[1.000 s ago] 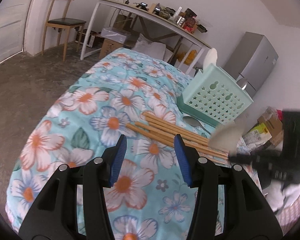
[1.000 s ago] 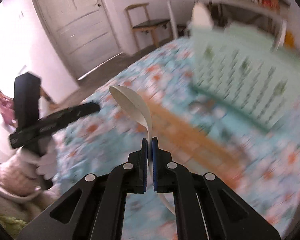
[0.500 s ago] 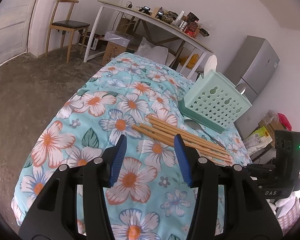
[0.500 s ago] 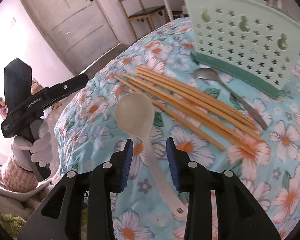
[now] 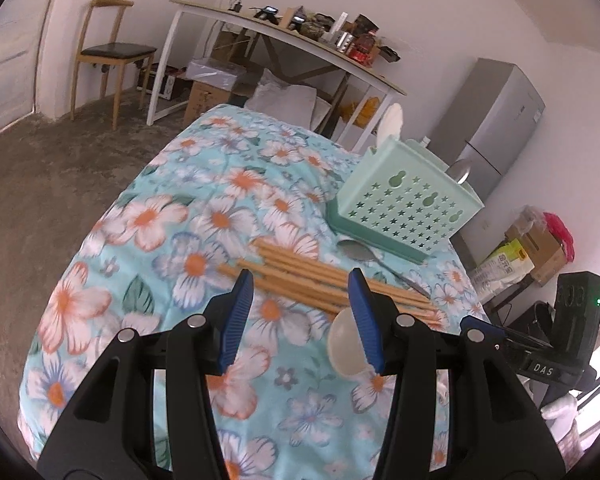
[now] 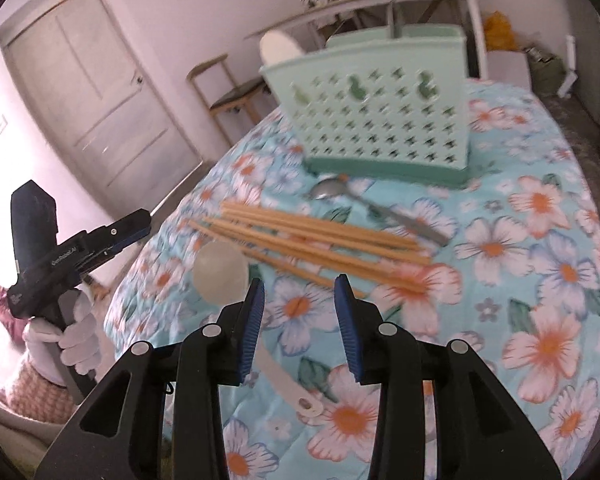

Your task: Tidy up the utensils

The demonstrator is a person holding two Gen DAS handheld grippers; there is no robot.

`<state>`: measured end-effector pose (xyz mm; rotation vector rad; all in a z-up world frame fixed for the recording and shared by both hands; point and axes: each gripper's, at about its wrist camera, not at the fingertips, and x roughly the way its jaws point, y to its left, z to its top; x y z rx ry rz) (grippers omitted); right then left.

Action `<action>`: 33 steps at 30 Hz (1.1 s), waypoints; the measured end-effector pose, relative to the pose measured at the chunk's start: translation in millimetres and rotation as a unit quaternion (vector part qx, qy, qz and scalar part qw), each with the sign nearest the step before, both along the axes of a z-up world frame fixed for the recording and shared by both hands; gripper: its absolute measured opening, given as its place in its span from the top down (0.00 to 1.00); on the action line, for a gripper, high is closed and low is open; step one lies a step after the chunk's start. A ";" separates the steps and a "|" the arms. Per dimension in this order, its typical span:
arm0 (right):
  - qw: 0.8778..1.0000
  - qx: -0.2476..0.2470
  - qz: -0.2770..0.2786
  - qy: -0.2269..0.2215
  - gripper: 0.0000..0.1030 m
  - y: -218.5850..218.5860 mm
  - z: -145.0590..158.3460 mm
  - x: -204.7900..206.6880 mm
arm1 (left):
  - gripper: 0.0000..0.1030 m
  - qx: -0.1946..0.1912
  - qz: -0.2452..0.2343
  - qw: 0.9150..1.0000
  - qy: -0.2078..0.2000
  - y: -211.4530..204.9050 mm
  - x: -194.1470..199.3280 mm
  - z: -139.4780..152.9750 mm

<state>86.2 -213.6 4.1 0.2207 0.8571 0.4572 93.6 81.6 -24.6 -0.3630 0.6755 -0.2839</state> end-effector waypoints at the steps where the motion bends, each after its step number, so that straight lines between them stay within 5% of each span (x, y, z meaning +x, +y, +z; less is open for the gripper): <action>1: 1.000 -0.008 -0.007 -0.008 0.65 -1.3 0.4 -0.8 | 0.55 0.005 -0.003 1.000 -0.003 -2.9 2.5 2.9; 11: 0.999 -0.005 -0.047 -0.028 0.65 -19.7 -5.0 5.9 | 0.55 0.019 -0.032 0.999 0.025 -37.2 56.9 24.9; 17: 0.997 0.015 -0.063 -0.041 0.65 -37.8 -0.4 14.4 | 0.55 0.125 -0.075 0.989 0.010 -80.3 87.1 32.0; 21: 0.997 0.024 -0.065 -0.045 0.65 -44.7 -1.7 16.6 | 0.55 0.214 -0.126 0.968 -0.015 -109.7 98.4 27.0; 30: 0.996 0.036 -0.069 -0.041 0.65 -52.8 -12.3 23.7 | 0.55 0.356 -0.251 0.900 -0.001 -154.0 114.9 -18.3; 33: 0.996 0.039 -0.068 -0.039 0.65 -54.7 -14.5 27.4 | 0.55 0.400 -0.290 0.869 -0.006 -167.4 114.0 -32.0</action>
